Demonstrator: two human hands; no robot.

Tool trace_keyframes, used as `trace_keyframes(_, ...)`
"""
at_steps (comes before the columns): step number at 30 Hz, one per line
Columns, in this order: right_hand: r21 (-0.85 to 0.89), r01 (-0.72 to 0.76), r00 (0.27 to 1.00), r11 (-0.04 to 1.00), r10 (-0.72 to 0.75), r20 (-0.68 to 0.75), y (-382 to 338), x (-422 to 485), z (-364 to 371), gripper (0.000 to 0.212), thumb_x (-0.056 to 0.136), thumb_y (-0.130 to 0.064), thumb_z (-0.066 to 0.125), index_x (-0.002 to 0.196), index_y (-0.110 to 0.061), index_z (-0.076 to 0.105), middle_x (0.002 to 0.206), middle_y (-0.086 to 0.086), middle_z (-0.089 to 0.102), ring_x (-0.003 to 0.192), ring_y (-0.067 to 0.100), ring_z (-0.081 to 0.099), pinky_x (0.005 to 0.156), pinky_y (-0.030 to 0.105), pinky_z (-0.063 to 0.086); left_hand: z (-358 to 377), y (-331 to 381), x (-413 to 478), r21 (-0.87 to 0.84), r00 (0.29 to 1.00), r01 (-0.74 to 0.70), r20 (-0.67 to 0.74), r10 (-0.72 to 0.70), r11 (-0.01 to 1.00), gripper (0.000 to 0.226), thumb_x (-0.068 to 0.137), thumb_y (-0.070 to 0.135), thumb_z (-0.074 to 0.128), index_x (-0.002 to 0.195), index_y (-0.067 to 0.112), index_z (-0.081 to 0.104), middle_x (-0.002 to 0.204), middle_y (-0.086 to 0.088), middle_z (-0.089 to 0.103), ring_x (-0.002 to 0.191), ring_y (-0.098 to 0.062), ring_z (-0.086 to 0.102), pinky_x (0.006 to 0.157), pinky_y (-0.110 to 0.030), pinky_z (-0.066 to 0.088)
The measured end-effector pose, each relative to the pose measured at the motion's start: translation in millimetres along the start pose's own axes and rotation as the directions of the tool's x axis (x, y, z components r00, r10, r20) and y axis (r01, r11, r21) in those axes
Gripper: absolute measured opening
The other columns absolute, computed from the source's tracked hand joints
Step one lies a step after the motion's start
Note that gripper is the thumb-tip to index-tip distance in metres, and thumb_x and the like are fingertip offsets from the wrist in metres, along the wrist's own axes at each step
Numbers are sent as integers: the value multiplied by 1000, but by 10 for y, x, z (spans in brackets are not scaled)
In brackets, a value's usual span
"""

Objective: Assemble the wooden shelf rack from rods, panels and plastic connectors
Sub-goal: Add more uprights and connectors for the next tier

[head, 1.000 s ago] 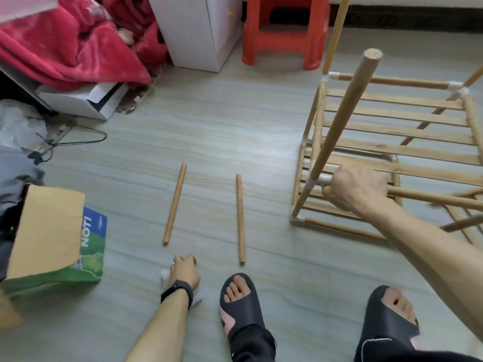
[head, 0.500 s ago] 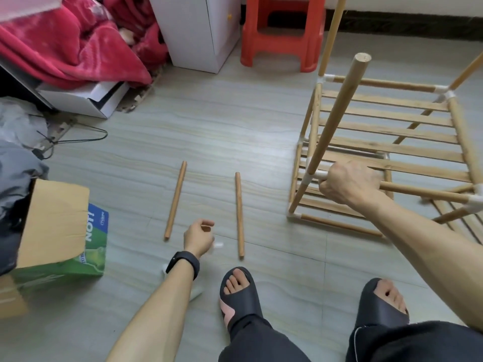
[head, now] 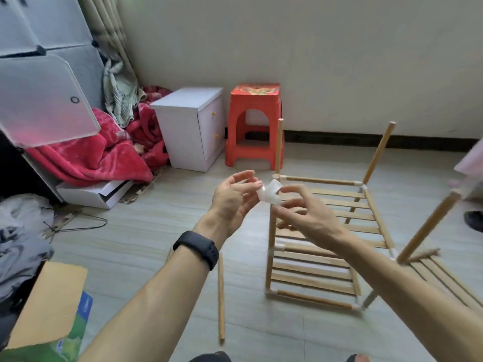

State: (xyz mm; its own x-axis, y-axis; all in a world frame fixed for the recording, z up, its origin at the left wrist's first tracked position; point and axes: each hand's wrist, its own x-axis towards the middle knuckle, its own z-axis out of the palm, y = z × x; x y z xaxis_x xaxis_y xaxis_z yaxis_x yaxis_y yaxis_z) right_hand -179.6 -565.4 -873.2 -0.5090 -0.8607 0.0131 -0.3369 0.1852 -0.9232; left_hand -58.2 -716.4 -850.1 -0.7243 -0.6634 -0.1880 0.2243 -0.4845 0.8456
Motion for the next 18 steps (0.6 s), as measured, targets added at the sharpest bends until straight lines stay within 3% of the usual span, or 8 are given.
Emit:
trace_keyframes(4,13,135,986,991,-133,-100,-449,39,-200,27,96,-43,65,115,-24,62,95,6,73,74,19,76,69,33,61,472,179,-13,-25,999,-43,-5,43,999,25,90,-4,67,112,7,62,88,-9,73,72,-21,74,68,-31,63)
trace_keyframes(8,275,124,975,953,-64,-214,-552,19,-306,26,96,-41,63,110,-19,69,90,5,73,68,18,72,69,34,61,618,96,-75,-6,997,-78,1,78,997,24,94,7,67,117,9,64,89,-7,78,79,-21,72,68,-27,61)
trace_keyframes(11,437,104,962,893,22,-272,-460,-24,-271,26,99,-38,61,111,-15,69,88,3,70,65,15,67,66,32,58,599,-37,-156,122,995,-101,37,97,987,19,94,13,68,113,11,71,91,-7,76,82,-20,69,72,-27,59)
trace_keyframes(15,603,28,972,797,118,-201,-335,-66,-208,25,104,-32,55,117,-15,68,98,6,71,70,15,67,68,30,56,553,-50,-212,202,987,-162,38,157,966,21,92,14,71,113,11,72,99,-8,76,86,-19,70,79,-28,60)
trace_keyframes(18,748,-27,983,663,155,-102,-340,-23,-163,24,105,-29,53,118,-19,70,99,3,74,72,16,67,67,31,54,557,-57,-199,217,980,-195,-5,201,957,23,94,12,69,117,13,68,105,-9,75,83,-17,71,72,-25,60)
